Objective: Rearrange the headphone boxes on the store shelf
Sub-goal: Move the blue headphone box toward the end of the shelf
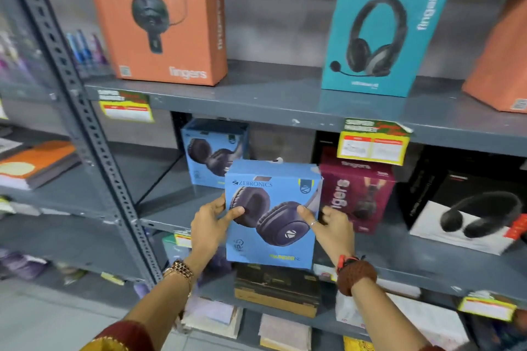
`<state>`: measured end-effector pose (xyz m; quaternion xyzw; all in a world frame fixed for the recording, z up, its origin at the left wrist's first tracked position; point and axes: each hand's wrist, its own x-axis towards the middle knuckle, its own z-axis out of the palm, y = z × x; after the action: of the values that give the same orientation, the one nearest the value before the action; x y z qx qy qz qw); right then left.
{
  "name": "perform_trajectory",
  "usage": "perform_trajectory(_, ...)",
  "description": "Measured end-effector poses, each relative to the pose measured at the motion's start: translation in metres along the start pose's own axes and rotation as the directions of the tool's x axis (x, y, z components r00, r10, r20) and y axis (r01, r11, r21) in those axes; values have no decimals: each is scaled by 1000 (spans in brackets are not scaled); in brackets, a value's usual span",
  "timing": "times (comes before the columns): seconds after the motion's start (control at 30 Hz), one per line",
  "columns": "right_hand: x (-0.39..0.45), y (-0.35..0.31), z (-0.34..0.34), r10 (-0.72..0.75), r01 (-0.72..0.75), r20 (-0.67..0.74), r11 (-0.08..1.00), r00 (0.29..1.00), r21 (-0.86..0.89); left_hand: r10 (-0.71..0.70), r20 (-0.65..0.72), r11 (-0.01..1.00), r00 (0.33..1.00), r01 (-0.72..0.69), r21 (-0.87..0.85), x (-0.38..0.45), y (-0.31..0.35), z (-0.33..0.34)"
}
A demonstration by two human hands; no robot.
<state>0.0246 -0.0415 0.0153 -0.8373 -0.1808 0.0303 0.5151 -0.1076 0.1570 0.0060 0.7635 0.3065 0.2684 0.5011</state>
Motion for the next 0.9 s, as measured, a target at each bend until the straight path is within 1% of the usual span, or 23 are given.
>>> perform_trajectory(0.07,4,-16,39,-3,0,49,998,999,59,1,-44,1000,999,-2,-19,21,-13,-26)
perform_trajectory(0.2,18,-38,101,6,-26,132,988,991,152,11,-88,999,996,-15,-50,67,-38,-65)
perform_trajectory(0.33,42,-51,156,24,-59,171,977,985,203,-12,-110,996,994,2,-92,113,-61,-91)
perform_trajectory(0.43,53,-57,183,33,-70,184,978,982,198,-16,-99,994,995,5,-112,138,-81,-103)
perform_trajectory(0.57,62,-62,204,22,-49,169,987,985,155,-34,-98,992,995,22,-123,159,-100,-113)
perform_trajectory(0.63,65,-61,208,26,-51,162,987,987,153,-23,-73,992,997,14,-123,164,-108,-115)
perform_trajectory(0.73,62,-55,209,28,-59,193,986,981,153,-27,-35,982,999,20,-188,166,-111,-116)
perform_trajectory(0.8,54,-48,206,42,-77,213,985,976,157,-68,-24,964,997,60,-259,160,-115,-115)
perform_trajectory(0.83,48,-44,202,54,-90,215,982,975,166,-110,-57,957,992,90,-275,153,-117,-113)
perform_trajectory(0.9,36,-34,189,94,-130,202,976,975,174,-196,-174,951,965,144,-275,136,-125,-104)
